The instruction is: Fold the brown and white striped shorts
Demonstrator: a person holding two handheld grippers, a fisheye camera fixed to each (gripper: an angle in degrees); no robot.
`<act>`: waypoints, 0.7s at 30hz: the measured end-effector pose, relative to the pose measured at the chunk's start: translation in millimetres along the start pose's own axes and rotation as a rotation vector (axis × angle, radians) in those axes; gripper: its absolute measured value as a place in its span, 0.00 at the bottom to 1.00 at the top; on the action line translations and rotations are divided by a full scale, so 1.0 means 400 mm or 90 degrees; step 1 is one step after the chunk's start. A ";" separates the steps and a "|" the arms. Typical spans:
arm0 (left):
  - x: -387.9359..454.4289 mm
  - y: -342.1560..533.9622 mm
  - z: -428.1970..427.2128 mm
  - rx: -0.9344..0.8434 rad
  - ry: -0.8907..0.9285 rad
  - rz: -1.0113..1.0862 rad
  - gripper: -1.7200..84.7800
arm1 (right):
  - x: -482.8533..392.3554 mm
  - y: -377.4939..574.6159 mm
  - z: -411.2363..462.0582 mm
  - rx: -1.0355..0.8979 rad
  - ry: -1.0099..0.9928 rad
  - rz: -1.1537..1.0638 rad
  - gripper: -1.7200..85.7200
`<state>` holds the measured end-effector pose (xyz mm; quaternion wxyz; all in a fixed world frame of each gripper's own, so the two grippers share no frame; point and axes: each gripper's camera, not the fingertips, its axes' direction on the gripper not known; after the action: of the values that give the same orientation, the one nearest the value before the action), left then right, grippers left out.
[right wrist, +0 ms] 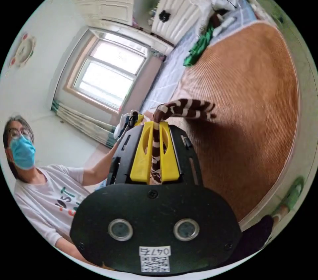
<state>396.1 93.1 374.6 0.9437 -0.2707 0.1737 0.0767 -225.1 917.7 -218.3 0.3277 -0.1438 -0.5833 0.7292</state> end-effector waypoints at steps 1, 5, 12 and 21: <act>0.040 -0.015 -0.004 0.003 -0.009 0.029 0.02 | -0.076 -0.035 -0.007 0.018 0.029 -0.092 0.02; 0.255 -0.035 -0.033 0.025 -0.058 0.219 0.02 | -0.325 -0.058 -0.001 0.034 0.104 -0.388 0.03; -0.093 0.228 0.028 -0.093 -0.083 0.037 0.02 | -0.335 0.152 0.235 -0.242 0.152 -0.439 0.03; -0.184 0.342 0.090 -0.137 -0.211 -0.130 0.01 | -0.231 0.192 0.210 -0.226 0.147 -0.161 0.16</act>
<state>305.6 224.0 364.1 0.9280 -0.3696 -0.0212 0.0424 -229.7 786.4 -283.5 0.4505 -0.2070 -0.6744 0.5472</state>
